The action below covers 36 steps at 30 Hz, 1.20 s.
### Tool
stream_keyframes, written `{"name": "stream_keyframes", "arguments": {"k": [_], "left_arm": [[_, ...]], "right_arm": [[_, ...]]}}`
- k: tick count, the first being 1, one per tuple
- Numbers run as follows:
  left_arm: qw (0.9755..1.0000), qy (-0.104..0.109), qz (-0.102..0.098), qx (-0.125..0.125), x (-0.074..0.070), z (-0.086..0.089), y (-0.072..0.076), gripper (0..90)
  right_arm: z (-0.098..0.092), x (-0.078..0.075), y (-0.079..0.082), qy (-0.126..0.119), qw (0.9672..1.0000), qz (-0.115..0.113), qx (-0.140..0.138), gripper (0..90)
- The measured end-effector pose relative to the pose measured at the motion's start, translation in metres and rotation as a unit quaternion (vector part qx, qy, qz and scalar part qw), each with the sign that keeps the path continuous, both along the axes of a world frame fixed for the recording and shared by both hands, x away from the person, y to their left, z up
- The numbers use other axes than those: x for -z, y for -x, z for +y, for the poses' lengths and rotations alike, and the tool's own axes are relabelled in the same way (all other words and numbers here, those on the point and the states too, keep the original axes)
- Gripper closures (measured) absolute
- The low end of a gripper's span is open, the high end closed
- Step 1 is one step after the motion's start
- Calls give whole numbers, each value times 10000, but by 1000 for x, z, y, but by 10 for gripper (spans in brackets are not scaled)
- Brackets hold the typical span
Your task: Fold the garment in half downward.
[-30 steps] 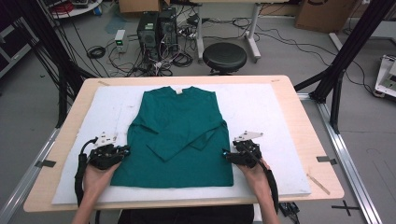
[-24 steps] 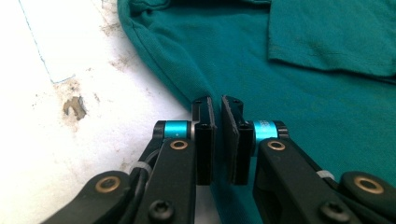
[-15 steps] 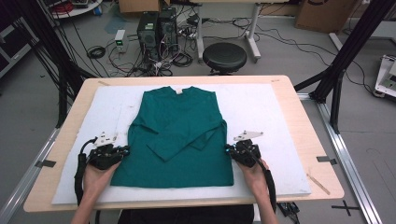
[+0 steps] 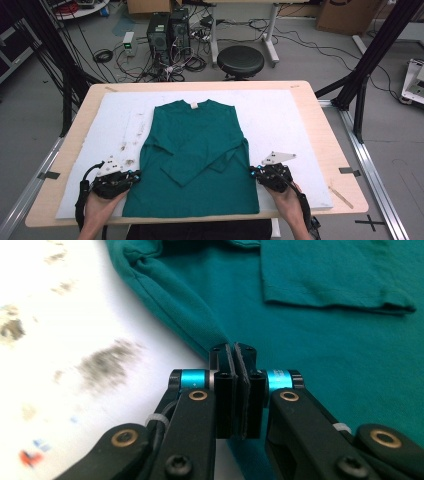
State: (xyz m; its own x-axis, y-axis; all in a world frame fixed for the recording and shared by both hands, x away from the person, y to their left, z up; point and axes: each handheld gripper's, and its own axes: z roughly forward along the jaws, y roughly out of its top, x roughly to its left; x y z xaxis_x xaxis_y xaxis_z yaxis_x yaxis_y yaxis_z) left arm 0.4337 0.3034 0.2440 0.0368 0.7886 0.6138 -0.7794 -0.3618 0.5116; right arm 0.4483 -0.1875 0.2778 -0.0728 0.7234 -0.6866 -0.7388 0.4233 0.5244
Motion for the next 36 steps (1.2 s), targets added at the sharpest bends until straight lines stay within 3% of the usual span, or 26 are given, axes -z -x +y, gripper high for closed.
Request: {"name": "stream_keyframes", "arguments": {"k": [6, 11, 16, 22, 31, 32, 36], "left_arm": [[9996, -217, 107, 109, 18, 4, -1, 870], [9990, -384, 196, 139, 26, 5, -1, 870], [9980, -553, 219, 210, 37, 6, -2, 868], [9966, -750, 278, 185, 49, 3, -2, 868], [9960, -832, 294, 161, 54, 1, -4, 863], [9962, -813, 261, 181, 54, 1, -4, 849], [9966, -756, 75, 334, 53, 1, 0, 632]], "right_arm": [[-6, 28, -1, 63, 9999, -56, -68, 894], [-7, 45, -2, 148, 9998, -110, 44, 894], [-13, 55, -4, 192, 9997, 36, -161, 893], [-20, 70, -5, 215, 9996, 30, -203, 892], [-25, 79, -11, 203, 9992, 94, -319, 879], [-24, 79, -11, 222, 9991, 133, -333, 864], [-21, 75, -9, 304, 9988, 70, -369, 638]]}}
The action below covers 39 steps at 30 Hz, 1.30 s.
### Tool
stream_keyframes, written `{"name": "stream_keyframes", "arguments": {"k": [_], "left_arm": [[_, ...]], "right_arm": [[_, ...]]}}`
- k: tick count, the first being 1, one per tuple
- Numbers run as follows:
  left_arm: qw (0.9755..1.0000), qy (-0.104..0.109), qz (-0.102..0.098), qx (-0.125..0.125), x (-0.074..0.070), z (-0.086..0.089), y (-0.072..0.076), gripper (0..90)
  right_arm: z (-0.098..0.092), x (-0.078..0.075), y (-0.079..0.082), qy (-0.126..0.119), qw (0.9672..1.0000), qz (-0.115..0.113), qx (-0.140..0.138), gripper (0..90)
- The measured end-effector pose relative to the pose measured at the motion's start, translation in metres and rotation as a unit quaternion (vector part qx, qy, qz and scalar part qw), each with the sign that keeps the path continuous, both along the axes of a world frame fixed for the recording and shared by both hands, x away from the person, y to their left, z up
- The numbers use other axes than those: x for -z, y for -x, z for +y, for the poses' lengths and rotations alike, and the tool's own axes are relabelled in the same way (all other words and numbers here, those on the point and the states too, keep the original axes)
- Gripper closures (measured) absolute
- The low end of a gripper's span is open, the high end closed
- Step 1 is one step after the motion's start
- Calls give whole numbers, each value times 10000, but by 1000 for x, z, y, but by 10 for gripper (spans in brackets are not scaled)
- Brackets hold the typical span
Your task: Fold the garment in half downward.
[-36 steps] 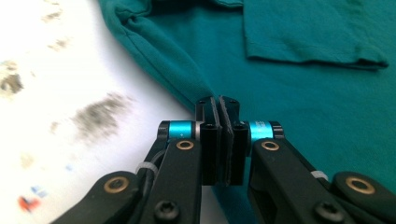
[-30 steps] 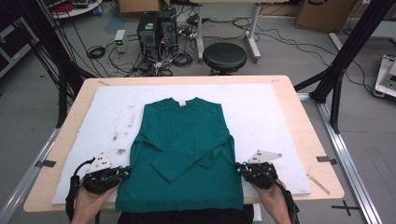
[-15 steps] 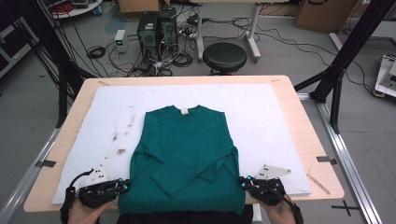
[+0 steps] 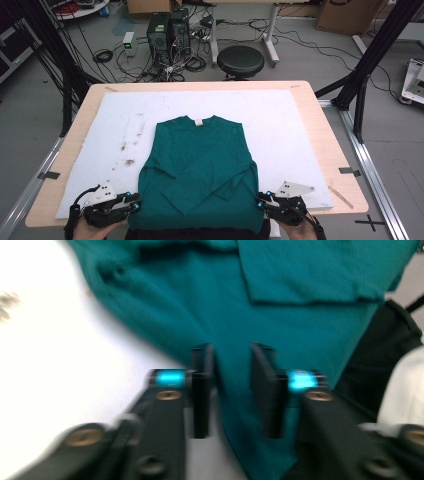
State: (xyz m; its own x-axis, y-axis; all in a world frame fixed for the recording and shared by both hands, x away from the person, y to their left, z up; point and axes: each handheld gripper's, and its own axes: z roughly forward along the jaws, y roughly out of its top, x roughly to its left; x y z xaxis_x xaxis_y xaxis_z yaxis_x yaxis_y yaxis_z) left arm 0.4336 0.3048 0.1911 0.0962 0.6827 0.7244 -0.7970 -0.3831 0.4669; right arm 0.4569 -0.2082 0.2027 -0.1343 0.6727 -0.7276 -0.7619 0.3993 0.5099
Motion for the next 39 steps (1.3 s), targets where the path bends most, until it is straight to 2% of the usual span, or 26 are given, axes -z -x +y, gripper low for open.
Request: {"name": "stream_keyframes", "arguments": {"k": [1, 4, 6, 8, 11, 15, 20, 24, 28, 33, 36, 39], "left_arm": [[10000, 9, -25, 63, -1, 0, 1, 596], [9998, 85, -47, 184, -7, 0, 4, 479], [9995, 180, -32, 272, -11, 2, 6, 405], [9987, 273, -116, 419, -15, 4, 8, 382], [9978, 354, -270, 482, -22, 5, 12, 332], [9976, 425, -209, 507, -41, 8, 16, 282], [9972, 506, -235, 499, -62, 12, 22, 264], [9974, 547, -175, 445, -78, 13, 25, 265], [9972, 569, -148, 462, -90, 13, 31, 314], [9961, 703, -210, 493, -110, 7, 39, 315], [9961, 766, -209, 375, -127, 0, 42, 325], [9963, 749, -194, 361, -141, -7, 44, 328]], "right_arm": [[1, -1, 0, 14, 10000, -47, 1, 567], [2, -7, 2, -17, 9999, -113, 12, 450], [1, -13, 5, -124, 9996, -243, 6, 387], [-1, -21, 9, -253, 9988, -414, -56, 331], [-4, -32, 14, -367, 9980, -452, -242, 292], [-3, -51, 16, -493, 9972, -503, -248, 214], [-2, -71, 15, -656, 9958, -608, -190, 187], [-1, -90, 13, -817, 9949, -513, -290, 185], [3, -104, 11, -909, 9945, -490, -189, 185], [9, -115, 8, -1077, 9922, -618, -89, 186], [11, -119, 6, -1178, 9910, -635, -54, 186], [12, -120, 6, -1244, 9898, -696, -32, 189]]}}
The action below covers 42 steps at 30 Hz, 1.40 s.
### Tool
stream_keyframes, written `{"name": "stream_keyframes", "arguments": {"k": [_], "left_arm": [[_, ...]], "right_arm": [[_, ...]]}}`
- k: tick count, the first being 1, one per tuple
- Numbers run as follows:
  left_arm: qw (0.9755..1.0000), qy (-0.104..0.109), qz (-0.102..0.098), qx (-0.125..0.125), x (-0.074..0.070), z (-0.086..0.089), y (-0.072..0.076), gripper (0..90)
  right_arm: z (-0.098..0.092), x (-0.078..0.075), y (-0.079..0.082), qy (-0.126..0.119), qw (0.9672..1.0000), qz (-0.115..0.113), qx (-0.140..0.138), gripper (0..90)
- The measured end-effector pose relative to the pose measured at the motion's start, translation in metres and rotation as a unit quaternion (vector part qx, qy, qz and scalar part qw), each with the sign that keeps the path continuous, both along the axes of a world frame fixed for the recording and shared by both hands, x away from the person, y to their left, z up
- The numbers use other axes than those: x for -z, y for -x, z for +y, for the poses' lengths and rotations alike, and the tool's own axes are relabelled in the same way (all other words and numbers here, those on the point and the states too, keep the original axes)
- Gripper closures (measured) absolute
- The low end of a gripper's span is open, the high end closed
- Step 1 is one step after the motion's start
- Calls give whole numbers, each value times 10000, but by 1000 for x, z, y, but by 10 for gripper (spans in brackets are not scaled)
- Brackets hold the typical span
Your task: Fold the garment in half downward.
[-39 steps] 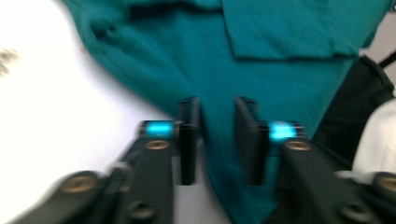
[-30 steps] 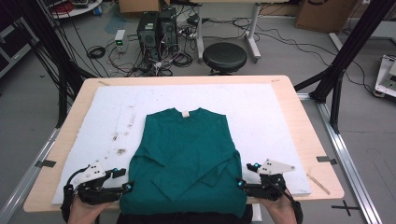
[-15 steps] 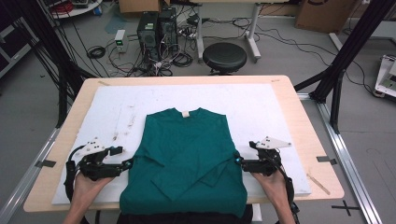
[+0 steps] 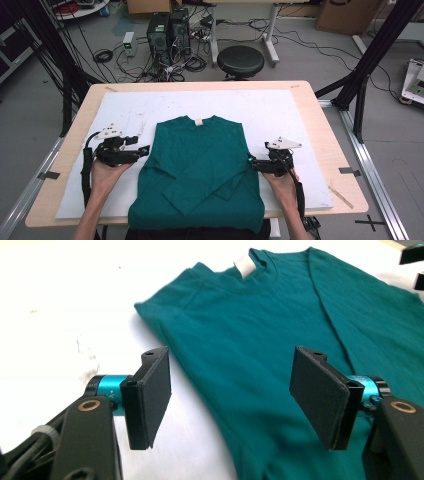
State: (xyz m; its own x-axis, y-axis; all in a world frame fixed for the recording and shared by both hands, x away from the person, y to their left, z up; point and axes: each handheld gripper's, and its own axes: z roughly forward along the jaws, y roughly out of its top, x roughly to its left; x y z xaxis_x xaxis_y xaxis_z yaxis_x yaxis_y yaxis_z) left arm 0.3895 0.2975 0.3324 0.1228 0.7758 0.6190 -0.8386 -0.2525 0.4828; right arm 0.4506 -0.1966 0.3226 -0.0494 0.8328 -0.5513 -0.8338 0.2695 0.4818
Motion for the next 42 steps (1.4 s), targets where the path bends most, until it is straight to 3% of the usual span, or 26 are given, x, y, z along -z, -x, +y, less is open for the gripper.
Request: {"name": "stream_keyframes", "arguments": {"k": [3, 10, 13, 18, 22, 26, 29, 36, 42], "left_arm": [[10000, -4, -7, -66, -16, -9, 0, 352], [9996, 80, 259, -72, -53, -23, -6, 380], [9992, 217, 245, -218, -68, -28, -8, 385], [9984, 485, 255, -119, -90, -23, -25, 397], [9981, 512, 287, -203, -97, -25, -40, 411], [9984, 476, 287, -35, -102, -27, -48, 426], [9980, 532, 224, -274, -101, -29, -48, 458], [9978, 461, 258, -408, -102, -33, -50, 520], [9969, 357, 196, -668, -100, -38, -50, 574]], "right_arm": [[-2, 0, -1, -19, 10000, 19, -80, 189], [-2, -1, -2, -35, 9999, 81, -107, 189], [-2, -1, -2, -55, 9999, 85, -116, 189], [-2, -1, -2, -74, 9999, 85, -74, 189], [-1, -1, -2, -63, 9999, 93, -69, 190], [-1, -1, -2, -80, 9999, 102, -58, 191], [0, -1, -3, -103, 9999, 103, -16, 192], [0, -1, -3, -111, 9999, 106, 23, 192], [2, 0, -3, -114, 9998, 104, 82, 192]]}}
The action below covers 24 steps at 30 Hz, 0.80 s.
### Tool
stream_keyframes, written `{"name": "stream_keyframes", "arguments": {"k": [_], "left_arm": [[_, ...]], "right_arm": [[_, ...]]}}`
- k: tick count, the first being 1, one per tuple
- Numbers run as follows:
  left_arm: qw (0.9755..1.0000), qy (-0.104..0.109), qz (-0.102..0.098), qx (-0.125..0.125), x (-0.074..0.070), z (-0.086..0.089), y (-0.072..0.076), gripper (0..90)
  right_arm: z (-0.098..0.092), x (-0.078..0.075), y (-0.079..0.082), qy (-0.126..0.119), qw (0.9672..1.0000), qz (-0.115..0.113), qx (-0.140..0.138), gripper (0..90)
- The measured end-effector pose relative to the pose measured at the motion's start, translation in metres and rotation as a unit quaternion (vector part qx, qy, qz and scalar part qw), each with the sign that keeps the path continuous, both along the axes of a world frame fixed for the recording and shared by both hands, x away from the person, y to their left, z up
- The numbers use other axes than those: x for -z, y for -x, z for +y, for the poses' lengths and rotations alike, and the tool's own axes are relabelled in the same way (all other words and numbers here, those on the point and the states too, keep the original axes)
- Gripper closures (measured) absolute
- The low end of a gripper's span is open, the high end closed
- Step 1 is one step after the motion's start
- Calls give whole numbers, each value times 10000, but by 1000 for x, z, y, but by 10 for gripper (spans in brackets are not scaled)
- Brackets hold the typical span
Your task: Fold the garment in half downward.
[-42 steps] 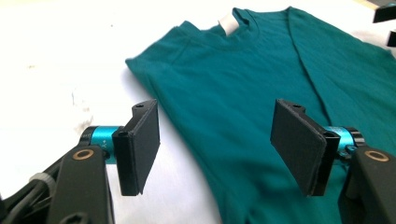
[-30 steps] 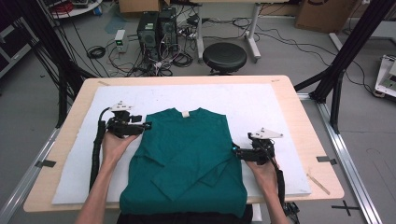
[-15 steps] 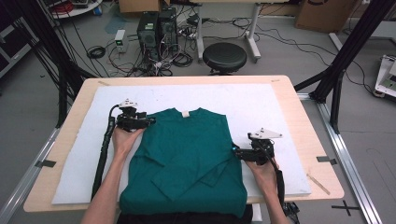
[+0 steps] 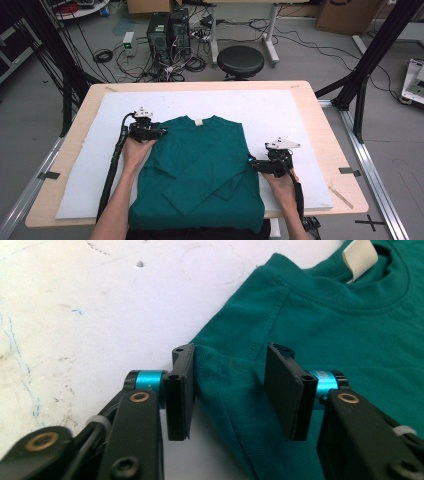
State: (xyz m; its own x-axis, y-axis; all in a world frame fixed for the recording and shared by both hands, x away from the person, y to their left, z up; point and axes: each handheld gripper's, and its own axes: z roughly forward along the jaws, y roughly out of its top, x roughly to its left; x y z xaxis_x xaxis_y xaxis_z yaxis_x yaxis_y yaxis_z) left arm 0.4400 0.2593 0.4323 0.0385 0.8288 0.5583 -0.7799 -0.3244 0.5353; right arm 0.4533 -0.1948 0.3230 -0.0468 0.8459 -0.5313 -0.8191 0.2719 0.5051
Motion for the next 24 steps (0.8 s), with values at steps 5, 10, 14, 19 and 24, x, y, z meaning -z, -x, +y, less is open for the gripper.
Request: {"name": "stream_keyframes", "arguments": {"k": [5, 10, 14, 19, 24], "left_arm": [[10000, 80, 16, 5, 0, 1, 0, 642], [10000, 66, 21, 10, 0, 1, 0, 767], [9995, 159, 114, 231, -2, 6, 0, 824], [9985, 190, 181, 486, -3, 11, 0, 837], [9987, 233, 174, 424, -3, 9, 0, 838]], "right_arm": [[0, 0, 0, -7, 10000, 8, -1, 192], [0, 0, 0, -17, 10000, 20, 2, 192], [0, 0, 0, -24, 10000, 6, 11, 192], [0, 0, 0, -26, 10000, 19, -1, 192], [-2, -2, 0, -59, 9999, 85, -93, 192]]}}
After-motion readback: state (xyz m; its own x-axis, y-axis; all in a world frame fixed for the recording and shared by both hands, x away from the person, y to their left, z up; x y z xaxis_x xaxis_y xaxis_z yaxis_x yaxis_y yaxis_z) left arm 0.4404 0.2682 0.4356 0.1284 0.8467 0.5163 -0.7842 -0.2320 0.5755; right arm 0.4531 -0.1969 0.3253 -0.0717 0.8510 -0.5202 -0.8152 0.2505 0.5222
